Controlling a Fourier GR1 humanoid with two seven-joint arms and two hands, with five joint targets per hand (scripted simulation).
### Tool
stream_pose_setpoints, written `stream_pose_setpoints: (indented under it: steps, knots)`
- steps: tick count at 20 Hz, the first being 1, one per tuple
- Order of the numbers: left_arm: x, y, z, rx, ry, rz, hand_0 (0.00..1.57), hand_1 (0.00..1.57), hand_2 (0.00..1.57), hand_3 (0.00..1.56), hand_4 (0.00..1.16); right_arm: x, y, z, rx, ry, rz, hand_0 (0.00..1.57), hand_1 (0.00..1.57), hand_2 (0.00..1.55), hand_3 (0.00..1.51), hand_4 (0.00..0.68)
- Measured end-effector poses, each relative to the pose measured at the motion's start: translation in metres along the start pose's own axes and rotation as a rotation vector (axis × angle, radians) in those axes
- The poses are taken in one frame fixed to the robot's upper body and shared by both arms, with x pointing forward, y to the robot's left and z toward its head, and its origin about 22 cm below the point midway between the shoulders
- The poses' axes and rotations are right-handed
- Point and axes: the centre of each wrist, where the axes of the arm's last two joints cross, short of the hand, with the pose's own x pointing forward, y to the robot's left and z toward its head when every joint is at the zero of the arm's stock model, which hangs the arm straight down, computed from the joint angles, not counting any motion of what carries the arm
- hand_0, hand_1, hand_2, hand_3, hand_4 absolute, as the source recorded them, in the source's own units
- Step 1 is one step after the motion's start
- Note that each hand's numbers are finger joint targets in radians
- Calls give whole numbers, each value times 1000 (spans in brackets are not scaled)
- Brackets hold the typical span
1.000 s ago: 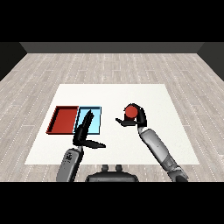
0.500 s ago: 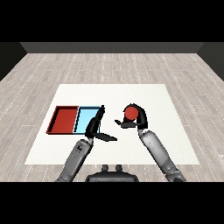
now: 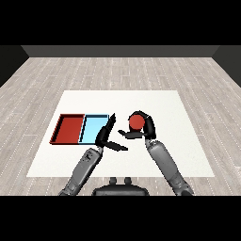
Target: Pick the red can and put it in the red box
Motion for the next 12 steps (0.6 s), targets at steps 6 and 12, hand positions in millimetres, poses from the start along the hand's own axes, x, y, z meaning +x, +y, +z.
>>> stream_pose_setpoints:
  steps: [6,12]
  knots:
    - [-14,-14,1,2,25,20,0,0,0,0,0,4,9,-3,19,-19,-20,1472,1472,1443,1380,562]
    - [-16,-5,-4,17,54,31,0,0,0,0,0,4,15,-2,40,-21,-38,1478,1478,1441,1375,567]
